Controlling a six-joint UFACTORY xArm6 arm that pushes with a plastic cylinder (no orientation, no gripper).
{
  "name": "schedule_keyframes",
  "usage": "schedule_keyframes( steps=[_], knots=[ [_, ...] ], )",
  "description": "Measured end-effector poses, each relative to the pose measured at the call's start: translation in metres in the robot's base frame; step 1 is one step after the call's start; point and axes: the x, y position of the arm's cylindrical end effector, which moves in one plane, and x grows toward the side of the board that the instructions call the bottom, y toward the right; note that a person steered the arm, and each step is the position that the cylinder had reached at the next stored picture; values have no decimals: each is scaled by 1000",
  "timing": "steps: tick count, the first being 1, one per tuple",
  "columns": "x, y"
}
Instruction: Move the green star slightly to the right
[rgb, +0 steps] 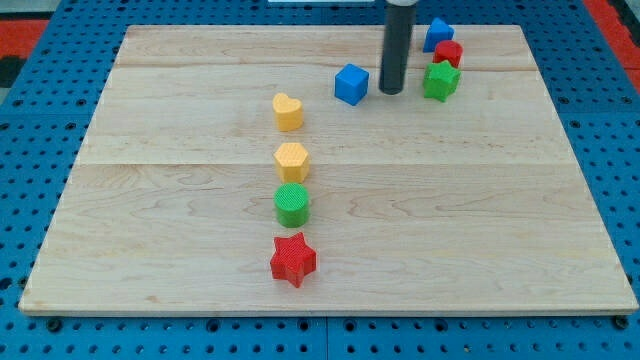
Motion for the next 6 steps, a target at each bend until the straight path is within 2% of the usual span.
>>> schedule_keyframes(
  steps=[1,2,5,6],
  knots=[
    [-28,31],
    [-32,21],
    [-32,19],
    [-13,13]
  ],
)
